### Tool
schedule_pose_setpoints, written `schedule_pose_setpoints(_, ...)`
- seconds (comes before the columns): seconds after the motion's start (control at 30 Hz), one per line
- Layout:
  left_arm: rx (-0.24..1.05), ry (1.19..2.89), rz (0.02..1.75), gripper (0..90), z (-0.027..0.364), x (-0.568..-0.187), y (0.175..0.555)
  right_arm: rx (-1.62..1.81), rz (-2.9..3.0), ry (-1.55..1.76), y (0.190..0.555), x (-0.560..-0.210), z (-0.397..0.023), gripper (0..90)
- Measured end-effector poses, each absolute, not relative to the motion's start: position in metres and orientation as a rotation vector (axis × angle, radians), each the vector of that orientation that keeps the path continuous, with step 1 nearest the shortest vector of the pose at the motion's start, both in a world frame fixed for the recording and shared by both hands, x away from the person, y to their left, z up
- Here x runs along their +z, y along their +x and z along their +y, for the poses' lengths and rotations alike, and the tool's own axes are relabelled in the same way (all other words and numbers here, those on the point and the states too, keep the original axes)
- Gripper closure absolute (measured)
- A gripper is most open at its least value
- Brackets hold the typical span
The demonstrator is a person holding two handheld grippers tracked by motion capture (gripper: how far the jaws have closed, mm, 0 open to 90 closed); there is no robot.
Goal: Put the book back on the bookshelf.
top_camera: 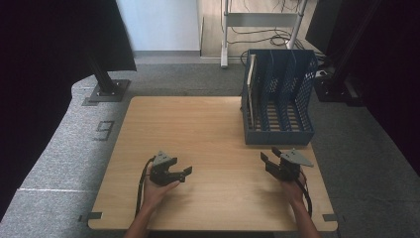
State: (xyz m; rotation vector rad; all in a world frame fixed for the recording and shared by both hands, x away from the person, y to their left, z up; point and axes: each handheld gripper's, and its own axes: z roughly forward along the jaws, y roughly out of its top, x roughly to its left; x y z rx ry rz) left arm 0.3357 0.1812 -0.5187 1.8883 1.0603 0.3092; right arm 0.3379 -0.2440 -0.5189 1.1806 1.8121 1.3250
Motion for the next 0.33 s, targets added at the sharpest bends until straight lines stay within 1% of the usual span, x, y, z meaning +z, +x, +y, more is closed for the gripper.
schedule_pose_setpoints(0.33, 0.31, 1.887, 1.062, 20.8, 0.1824, -0.5185, 0.336, 1.306, 1.826, 1.181, 0.3389, -0.5217, -0.2444, 44.0)
